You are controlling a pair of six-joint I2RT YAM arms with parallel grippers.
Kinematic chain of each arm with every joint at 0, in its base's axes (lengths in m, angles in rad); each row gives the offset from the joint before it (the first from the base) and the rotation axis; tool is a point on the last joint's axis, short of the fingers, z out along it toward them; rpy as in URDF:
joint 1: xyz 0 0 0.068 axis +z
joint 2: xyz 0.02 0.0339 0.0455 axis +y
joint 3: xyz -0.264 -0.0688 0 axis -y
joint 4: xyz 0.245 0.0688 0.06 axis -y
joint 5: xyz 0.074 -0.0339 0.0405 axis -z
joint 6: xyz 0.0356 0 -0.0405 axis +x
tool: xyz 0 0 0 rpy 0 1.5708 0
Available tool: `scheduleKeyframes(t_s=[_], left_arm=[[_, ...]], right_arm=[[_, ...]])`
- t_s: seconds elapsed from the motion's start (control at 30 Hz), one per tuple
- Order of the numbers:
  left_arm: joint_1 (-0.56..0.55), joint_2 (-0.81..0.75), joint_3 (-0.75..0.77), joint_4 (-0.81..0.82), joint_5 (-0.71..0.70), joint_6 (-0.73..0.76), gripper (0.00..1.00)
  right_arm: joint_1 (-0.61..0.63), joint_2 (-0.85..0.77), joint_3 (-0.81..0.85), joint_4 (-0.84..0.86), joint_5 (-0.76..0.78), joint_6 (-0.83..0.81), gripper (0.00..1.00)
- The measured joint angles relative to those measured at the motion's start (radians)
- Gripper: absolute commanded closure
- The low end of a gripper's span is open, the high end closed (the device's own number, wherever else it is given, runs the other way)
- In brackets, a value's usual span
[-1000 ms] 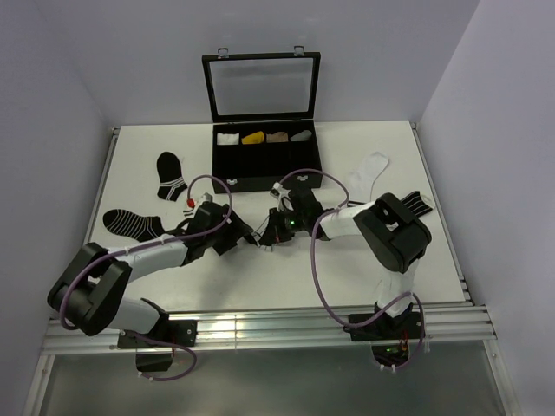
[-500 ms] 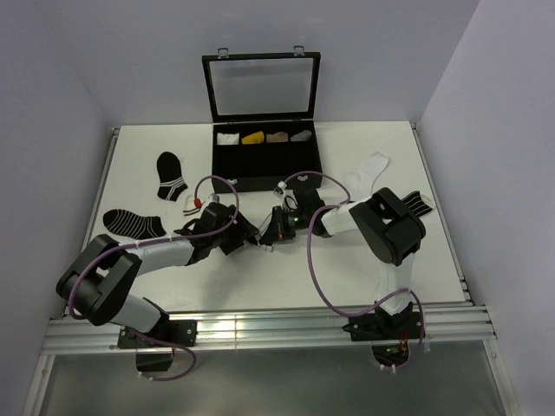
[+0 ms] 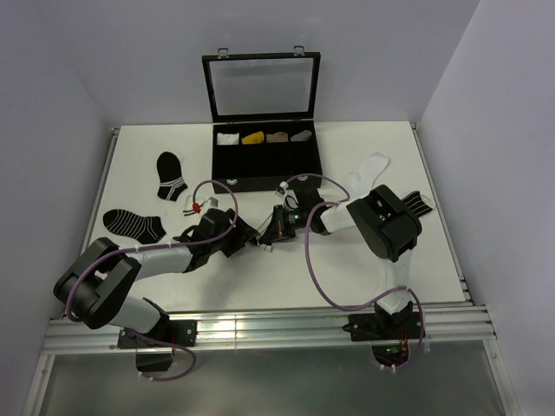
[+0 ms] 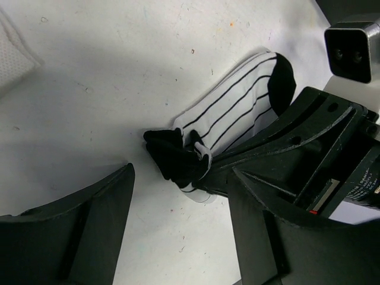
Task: Roll the socks
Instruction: Roll the sock at the center of the board.
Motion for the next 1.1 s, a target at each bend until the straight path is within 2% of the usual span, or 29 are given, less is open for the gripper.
scheduleKeyframes(t_s=[0.2, 0.4, 0.5, 0.53, 0.7, 0.93, 1.1], left_arm=[[-0.001, 0.027, 0.0, 0.037, -0.006, -0.002, 0.36], [-0.001, 0.061, 0.006, 0.065, -0.01, -0.007, 0.49], [-0.001, 0.076, 0.008, 0.07, -0.013, -0.01, 0.63], [-0.001, 0.081, 0.008, 0.073, -0.014, -0.01, 0.73], [-0.001, 0.101, 0.014, 0.076, -0.018, -0.008, 1.0], [-0.001, 0.104, 0.034, 0.05, -0.022, 0.005, 1.0], [-0.001, 0.106, 0.067, -0.009, -0.024, 0.02, 1.0]], right_arm=[[-0.002, 0.001, 0.002, -0.005, 0.001, 0.017, 0.99], [-0.003, 0.002, 0.002, -0.005, 0.001, 0.024, 0.98], [-0.003, 0.002, 0.002, -0.005, 0.001, 0.026, 0.95], [-0.003, 0.002, 0.002, -0.005, 0.001, 0.026, 0.95], [-0.003, 0.003, 0.002, -0.005, 0.003, 0.028, 0.88], [0.001, -0.046, -0.02, -0.011, 0.063, -0.008, 0.72], [0.028, -0.175, -0.069, -0.079, 0.251, -0.098, 0.63]])
